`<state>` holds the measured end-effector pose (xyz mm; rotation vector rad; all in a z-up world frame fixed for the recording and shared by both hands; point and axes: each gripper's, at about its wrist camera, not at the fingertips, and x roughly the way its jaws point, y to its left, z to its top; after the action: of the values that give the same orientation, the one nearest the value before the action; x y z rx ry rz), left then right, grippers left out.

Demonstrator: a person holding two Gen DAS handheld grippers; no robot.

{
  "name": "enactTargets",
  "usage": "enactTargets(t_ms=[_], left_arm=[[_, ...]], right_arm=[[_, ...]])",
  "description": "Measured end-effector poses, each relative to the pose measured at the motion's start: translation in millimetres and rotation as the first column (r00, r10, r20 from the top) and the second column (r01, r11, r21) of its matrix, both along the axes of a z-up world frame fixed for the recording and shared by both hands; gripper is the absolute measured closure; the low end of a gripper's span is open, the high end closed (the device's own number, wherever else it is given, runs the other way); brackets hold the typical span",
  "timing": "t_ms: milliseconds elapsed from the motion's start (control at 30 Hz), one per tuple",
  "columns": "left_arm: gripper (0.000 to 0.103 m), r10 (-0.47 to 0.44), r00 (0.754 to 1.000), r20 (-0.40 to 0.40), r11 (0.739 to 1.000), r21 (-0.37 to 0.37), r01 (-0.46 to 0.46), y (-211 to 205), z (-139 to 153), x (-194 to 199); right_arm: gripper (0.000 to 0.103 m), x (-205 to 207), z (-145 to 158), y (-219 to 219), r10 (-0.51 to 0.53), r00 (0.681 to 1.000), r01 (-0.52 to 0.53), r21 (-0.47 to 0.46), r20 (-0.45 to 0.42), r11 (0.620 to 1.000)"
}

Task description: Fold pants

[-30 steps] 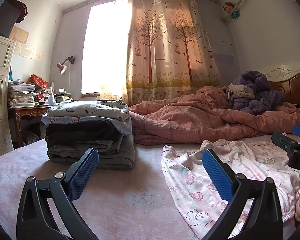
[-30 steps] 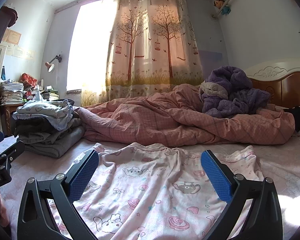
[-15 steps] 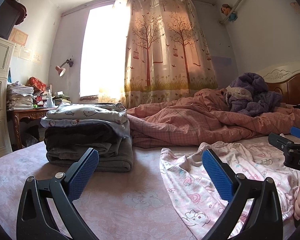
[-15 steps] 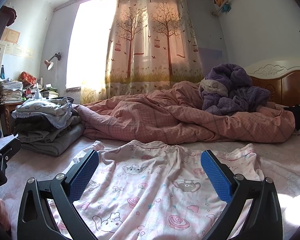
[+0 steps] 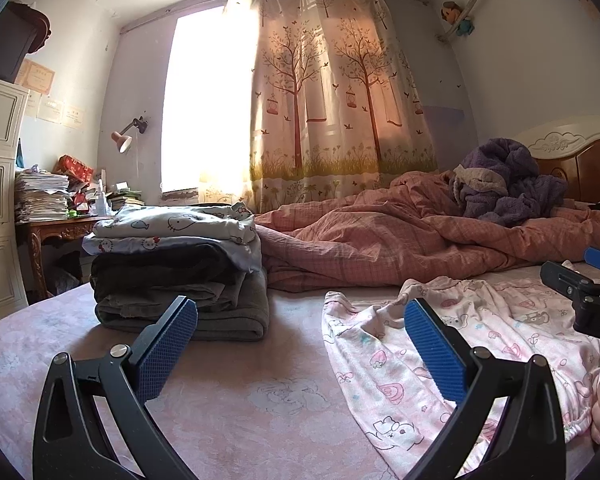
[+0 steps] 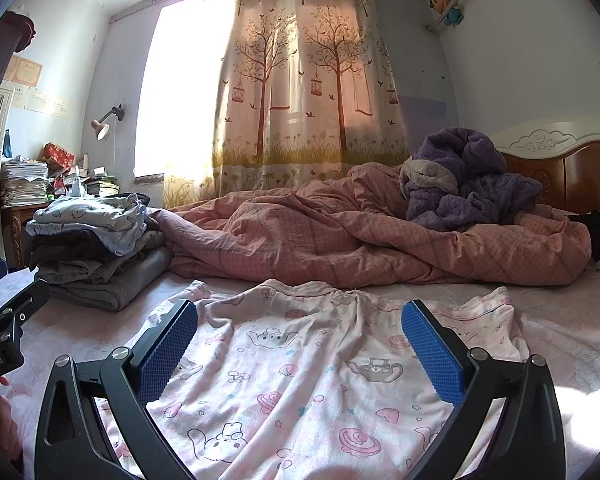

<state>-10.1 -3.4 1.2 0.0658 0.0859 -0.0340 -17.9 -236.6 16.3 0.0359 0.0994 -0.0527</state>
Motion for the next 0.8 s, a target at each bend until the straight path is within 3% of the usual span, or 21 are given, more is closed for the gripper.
enactTargets(t_ms=[567,700,800], left_arm=[[0.000,0.014,0.999,-0.033,1.000,0.005,-0.014,-2.3,-3.6,10.4],[0.000,0.019,0.993,-0.117,1.000,-0.007,-0.020,1.2,-7.7,27.0],[0.000,0.018,0.993,-0.119,1.000,-0.013,-0.020,2.3,-8.8,25.9]], right_arm=[[0.000,12.0,-5.2,-7.6,0.004,0.999,-0.002,0.037,-0.048,0.999],[0.000,12.1,-5.7,-7.6,0.006,0.999,-0.004,0.038,-0.054,0.999],[0.000,12.2,-5.9,-7.5,0.003,0.998,-0.001,0.038,-0.063,0.999]])
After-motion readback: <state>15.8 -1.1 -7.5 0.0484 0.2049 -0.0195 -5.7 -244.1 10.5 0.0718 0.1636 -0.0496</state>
